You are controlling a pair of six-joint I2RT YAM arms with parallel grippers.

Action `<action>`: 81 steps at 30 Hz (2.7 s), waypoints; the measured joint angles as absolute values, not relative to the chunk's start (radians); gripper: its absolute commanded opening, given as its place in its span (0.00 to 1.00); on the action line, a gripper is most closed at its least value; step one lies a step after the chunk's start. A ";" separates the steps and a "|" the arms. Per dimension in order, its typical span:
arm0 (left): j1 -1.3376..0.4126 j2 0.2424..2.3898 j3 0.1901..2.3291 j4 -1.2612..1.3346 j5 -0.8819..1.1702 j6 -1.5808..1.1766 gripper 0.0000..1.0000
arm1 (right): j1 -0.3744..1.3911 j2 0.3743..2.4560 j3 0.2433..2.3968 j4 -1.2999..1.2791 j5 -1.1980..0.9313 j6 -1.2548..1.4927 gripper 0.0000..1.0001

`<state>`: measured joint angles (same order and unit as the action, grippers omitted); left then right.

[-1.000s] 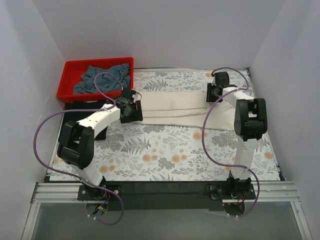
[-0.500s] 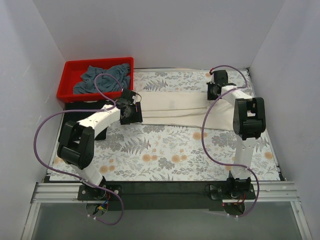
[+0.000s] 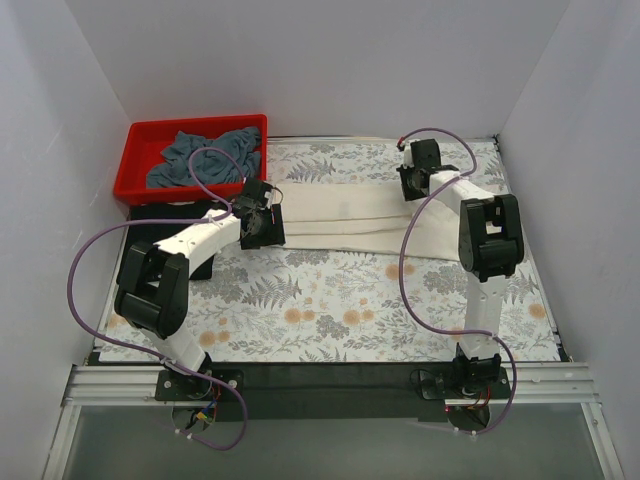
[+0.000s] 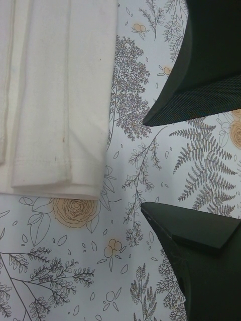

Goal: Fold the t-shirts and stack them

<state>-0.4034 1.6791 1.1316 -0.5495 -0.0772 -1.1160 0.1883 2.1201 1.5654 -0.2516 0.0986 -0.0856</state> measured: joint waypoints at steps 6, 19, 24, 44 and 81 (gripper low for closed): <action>-0.403 1.679 1.119 -0.551 -0.077 -1.116 0.58 | 0.211 2.120 1.557 -0.224 0.099 -0.139 0.01; -0.403 1.679 1.119 -0.549 -0.077 -1.117 0.58 | 0.219 2.086 1.507 -0.151 0.068 -0.187 0.33; -0.403 1.679 1.119 -0.549 -0.077 -1.120 0.58 | 0.213 2.049 1.496 -0.148 0.077 -0.162 0.35; -0.403 1.679 1.119 -0.551 -0.071 -1.123 0.58 | 0.012 2.128 1.581 -0.208 0.336 0.170 0.36; -0.403 1.679 1.119 -0.568 -0.071 -1.124 0.58 | -0.019 2.175 1.610 -0.171 0.215 0.110 0.01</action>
<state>-0.4034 1.6794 1.1187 -0.5678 -0.0708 -1.1236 -0.0193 2.1746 1.6096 -0.1711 0.2150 0.1101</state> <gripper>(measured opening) 0.580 0.018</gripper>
